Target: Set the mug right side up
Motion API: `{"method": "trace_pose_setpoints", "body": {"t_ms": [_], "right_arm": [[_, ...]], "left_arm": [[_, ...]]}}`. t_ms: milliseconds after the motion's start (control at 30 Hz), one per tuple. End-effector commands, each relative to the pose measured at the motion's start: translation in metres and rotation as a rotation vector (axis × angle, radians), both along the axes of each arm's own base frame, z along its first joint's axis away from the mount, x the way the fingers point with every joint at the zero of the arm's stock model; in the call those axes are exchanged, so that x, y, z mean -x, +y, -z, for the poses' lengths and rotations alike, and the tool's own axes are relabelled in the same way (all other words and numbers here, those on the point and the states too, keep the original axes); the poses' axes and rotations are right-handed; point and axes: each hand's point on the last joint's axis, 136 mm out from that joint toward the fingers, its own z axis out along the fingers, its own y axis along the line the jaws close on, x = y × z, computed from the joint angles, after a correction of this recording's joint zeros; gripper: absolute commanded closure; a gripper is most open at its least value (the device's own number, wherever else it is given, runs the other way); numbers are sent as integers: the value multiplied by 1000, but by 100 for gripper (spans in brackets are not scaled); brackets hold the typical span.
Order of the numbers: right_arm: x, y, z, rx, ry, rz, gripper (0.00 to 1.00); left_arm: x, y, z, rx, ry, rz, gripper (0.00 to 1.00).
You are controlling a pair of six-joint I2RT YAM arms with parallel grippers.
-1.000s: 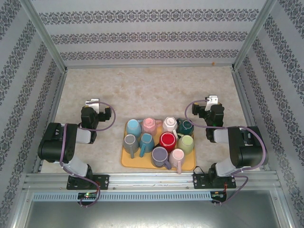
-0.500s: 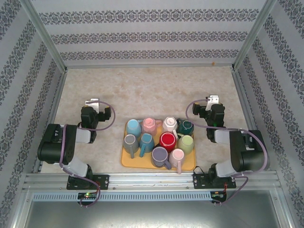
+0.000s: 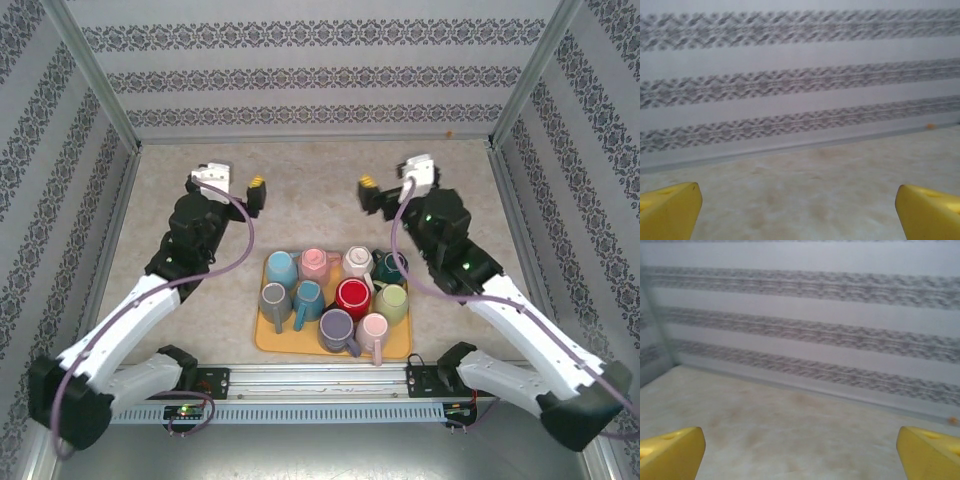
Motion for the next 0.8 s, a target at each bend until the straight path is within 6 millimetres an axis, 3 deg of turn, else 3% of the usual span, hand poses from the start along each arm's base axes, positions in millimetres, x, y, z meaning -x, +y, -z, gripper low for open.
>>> {"method": "trace_pose_setpoints", "body": {"t_ms": [0,67,133,233,333,400,467,633,767], "right_arm": [[36,-22,20,155,202,160,2],[55,-22,28,118,366,125,2],[72,-8,40,55,461,-13,2],[77,1,57,-137,555,-143,2],[83,11,90,-26,712,-121,2],[94,31,109,71,745,-131,2],[107,60,126,63,828,-183,2],[132,117,165,188,990,-191,13],[142,157,179,283,1016,-183,14]], "left_arm": [[42,32,37,-58,313,-170,0],[64,36,52,-60,495,-161,0],[85,22,66,-91,630,-37,0],[97,32,86,27,686,-101,0],[107,43,96,24,721,-144,0],[111,49,105,-12,762,-174,0],[115,62,110,-39,774,-241,0],[122,99,119,-125,743,-422,0],[124,107,116,-144,731,-459,0]]}}
